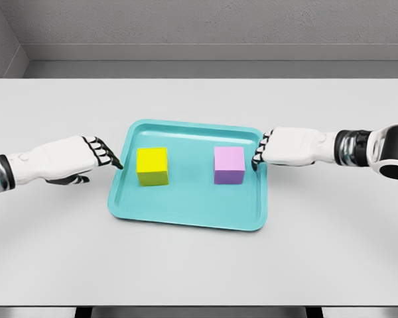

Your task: Push two cubes

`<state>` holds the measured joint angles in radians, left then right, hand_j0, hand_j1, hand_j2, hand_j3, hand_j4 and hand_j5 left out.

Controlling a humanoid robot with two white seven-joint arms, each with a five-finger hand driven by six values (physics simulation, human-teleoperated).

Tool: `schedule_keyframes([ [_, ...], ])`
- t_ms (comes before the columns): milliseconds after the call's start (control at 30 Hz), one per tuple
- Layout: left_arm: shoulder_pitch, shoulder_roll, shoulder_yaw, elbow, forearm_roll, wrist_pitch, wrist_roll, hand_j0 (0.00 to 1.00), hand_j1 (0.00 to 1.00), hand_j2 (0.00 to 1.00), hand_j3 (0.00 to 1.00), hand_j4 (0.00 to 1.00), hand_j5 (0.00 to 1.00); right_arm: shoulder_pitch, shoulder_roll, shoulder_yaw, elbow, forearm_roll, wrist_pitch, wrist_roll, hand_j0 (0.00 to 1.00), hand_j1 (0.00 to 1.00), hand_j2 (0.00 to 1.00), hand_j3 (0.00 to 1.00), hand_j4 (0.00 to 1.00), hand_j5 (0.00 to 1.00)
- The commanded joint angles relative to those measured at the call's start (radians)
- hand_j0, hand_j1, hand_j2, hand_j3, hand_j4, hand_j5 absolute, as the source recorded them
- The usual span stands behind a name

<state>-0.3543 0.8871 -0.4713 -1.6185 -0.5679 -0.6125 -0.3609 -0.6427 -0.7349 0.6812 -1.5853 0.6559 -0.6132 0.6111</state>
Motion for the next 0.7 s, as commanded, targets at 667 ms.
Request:
schedule_keyframes([
  [667, -0.015, -0.057, -0.003, -0.009, 0.007, 0.002, -0.038, 0.79, 0.79, 0.79, 0.79, 0.79, 0.79, -0.028, 0.103, 0.004, 0.085, 0.037, 0.002, 0.000, 0.63, 0.63, 0.63, 0.63, 0.63, 0.63],
])
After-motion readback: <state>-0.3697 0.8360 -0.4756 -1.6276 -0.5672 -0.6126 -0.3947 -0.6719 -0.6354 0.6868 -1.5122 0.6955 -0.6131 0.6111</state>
